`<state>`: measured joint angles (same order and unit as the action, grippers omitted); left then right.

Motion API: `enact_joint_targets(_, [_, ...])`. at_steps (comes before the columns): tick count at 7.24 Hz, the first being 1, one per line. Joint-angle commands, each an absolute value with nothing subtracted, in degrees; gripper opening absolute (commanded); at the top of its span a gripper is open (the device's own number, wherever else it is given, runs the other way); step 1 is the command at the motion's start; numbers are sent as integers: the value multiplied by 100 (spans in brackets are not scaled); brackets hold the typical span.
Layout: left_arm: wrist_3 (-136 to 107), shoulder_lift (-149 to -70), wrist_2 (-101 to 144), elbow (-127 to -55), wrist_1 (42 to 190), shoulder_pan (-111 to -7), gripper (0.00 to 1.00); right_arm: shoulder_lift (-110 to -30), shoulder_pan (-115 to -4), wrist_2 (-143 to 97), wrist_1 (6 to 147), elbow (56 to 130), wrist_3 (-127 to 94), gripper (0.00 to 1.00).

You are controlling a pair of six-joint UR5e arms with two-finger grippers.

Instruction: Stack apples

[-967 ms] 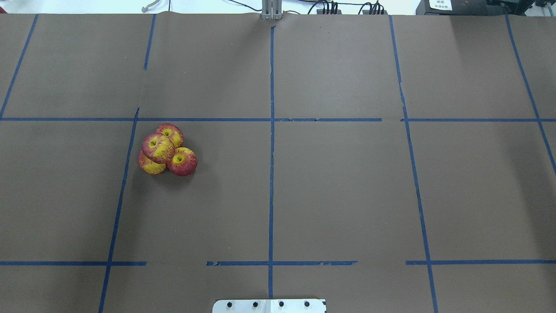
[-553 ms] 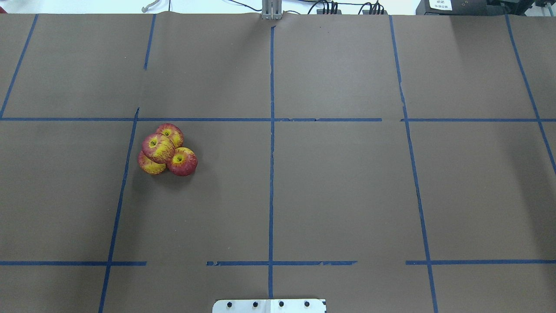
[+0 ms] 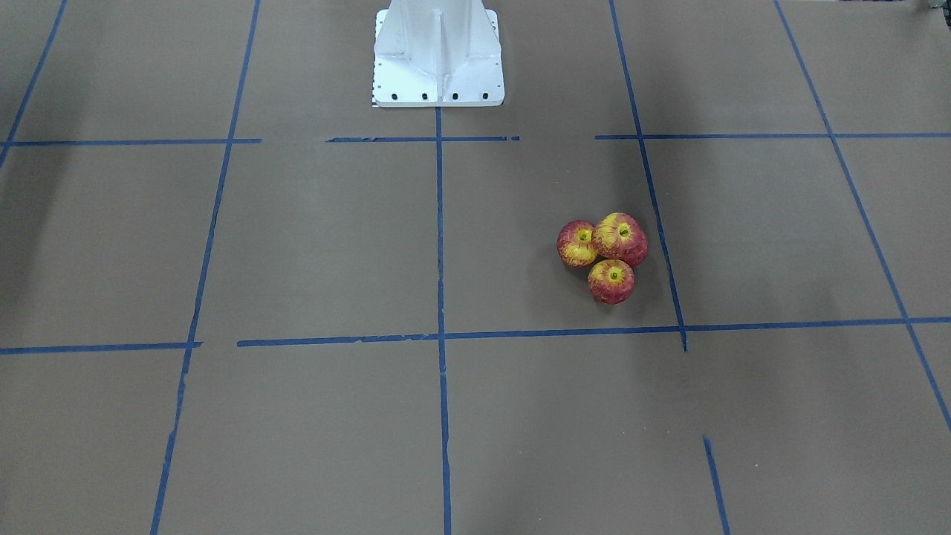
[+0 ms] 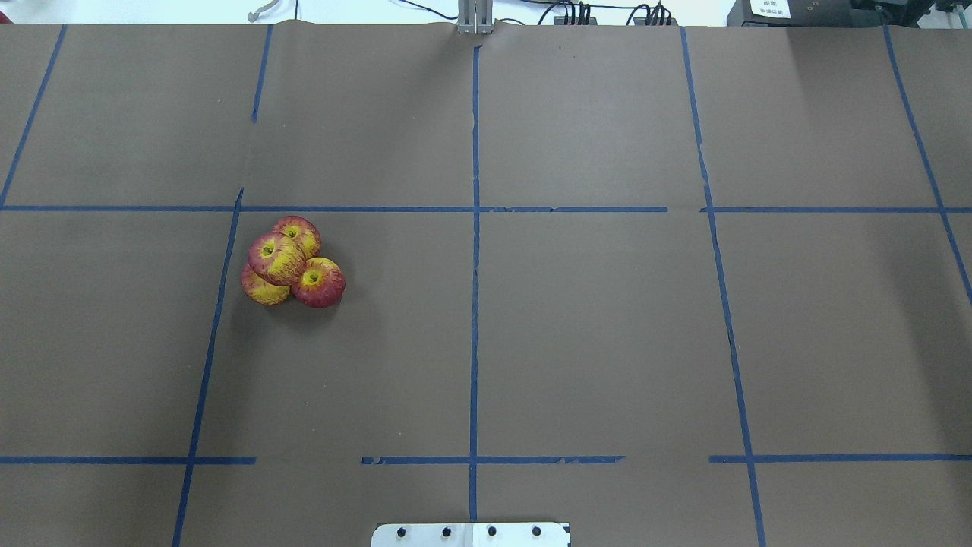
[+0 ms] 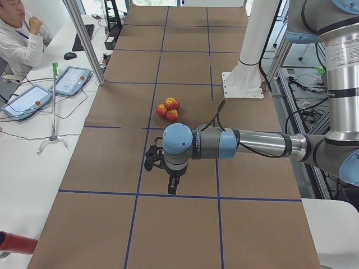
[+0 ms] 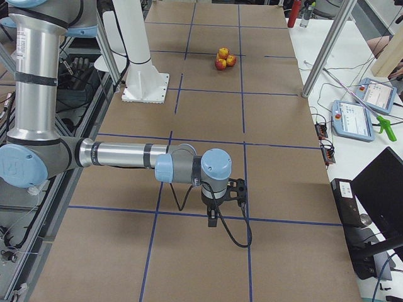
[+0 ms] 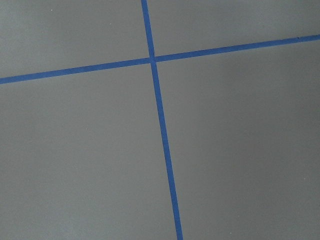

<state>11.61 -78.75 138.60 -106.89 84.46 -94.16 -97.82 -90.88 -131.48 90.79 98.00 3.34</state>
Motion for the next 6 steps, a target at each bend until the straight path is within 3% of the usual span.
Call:
enact_joint_targets(1, [1160,-7901,13860,-10653,8446,-9404,100,-9782,-9088,-13148,9079,9800,334,100])
enact_joint_targets(6, [1160,-7945,13860,-10617,8446,-9387,100,-9782,-9088,-13148,9079,9800,334,100])
